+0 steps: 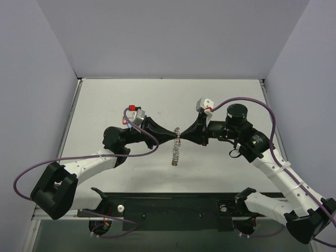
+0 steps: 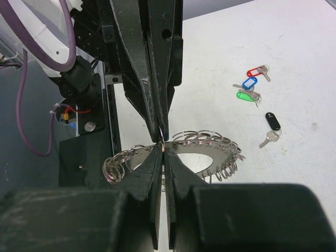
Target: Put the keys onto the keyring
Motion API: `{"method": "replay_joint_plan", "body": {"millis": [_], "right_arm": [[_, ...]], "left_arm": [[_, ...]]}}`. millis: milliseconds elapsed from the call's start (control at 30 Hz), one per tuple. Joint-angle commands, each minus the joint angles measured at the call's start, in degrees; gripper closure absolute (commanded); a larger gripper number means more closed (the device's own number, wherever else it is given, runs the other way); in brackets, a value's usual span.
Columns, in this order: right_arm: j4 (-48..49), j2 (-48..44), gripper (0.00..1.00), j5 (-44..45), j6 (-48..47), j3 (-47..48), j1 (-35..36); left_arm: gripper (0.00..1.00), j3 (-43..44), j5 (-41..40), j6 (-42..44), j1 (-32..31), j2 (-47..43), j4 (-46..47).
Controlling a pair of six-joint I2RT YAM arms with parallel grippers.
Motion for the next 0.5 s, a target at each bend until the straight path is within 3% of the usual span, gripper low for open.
{"method": "replay_joint_plan", "body": {"millis": [0,467], "right_arm": [[2.5,-0.6,1.0,-0.2,-0.4,2.3,-0.2],[4.0,-0.5,1.0,-0.2,0.9,2.0,-0.2]], "left_arm": [[1.0,2.9,0.9,2.2,-0.1,-0.6,1.4],[1.0,3.6,2.2,5.3,-0.9,-0.8,-2.9]]}}
